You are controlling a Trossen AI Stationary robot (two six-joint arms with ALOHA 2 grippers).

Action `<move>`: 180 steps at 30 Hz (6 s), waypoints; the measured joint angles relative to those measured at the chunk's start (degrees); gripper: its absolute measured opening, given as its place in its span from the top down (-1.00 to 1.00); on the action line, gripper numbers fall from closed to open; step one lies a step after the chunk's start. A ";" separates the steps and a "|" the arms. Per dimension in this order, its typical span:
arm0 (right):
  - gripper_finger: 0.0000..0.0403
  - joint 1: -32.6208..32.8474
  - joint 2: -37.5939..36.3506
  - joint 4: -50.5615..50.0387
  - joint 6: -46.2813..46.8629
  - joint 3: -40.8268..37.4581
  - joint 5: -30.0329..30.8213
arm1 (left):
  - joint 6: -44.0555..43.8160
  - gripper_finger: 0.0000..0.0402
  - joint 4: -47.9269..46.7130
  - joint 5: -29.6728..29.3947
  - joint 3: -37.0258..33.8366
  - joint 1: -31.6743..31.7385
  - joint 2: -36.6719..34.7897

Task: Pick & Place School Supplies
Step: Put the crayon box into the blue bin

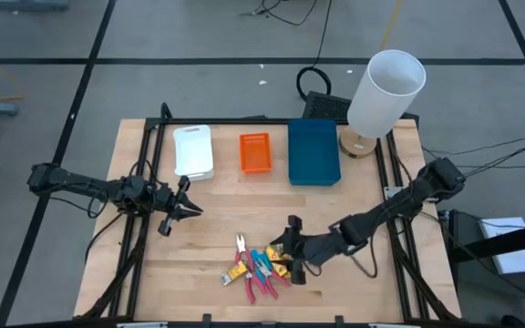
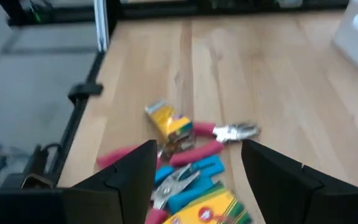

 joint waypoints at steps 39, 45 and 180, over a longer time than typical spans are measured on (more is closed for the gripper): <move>-0.17 -1.35 20.85 -32.58 29.34 20.34 -9.27 | 0.00 0.77 0.02 0.00 0.00 0.00 0.01; -0.17 -1.36 23.15 -31.14 27.99 20.41 -10.30 | 0.00 0.77 0.06 -0.01 0.01 -0.01 0.00; -0.26 -8.53 17.30 -21.81 5.74 9.89 -15.30 | -0.01 0.77 0.04 -0.02 0.02 -0.01 0.00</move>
